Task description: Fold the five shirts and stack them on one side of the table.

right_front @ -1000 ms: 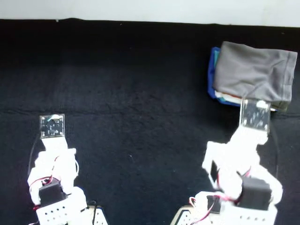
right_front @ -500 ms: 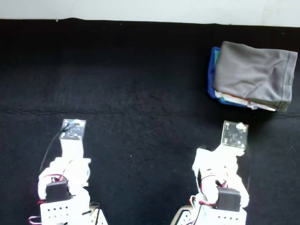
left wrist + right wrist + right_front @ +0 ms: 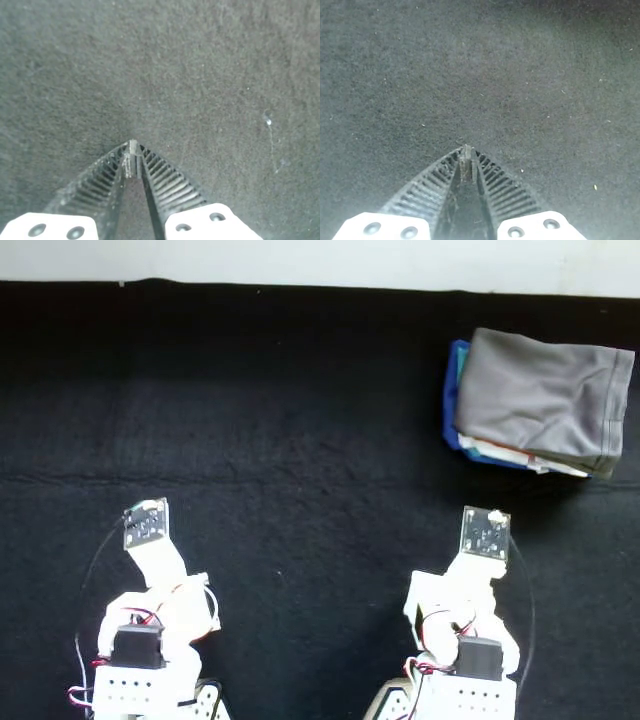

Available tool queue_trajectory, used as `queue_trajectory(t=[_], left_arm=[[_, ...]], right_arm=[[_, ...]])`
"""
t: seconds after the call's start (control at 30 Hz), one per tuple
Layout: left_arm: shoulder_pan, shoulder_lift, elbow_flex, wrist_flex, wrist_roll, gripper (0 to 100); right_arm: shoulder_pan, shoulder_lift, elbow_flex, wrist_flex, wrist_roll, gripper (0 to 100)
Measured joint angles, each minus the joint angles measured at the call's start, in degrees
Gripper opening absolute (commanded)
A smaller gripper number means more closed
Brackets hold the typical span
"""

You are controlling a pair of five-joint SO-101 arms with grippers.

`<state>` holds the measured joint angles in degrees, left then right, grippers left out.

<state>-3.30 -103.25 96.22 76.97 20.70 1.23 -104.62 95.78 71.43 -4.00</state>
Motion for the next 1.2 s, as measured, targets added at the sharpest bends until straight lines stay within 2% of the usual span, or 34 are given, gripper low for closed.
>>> queue_trajectory(t=[0.67,0.87,1.2], left_arm=[[0.0,-0.4,0.1,0.0,0.1,1],[-2.5,-0.4,0.1,0.0,0.1,1],[-3.0,-0.4,0.1,0.0,0.1,1]], right_arm=[[0.0,0.0,0.0,0.0,0.0,0.9],[7.5,0.0,0.0,0.0,0.0,0.9],[0.8,-0.2,0.0,0.0,0.0,0.9]])
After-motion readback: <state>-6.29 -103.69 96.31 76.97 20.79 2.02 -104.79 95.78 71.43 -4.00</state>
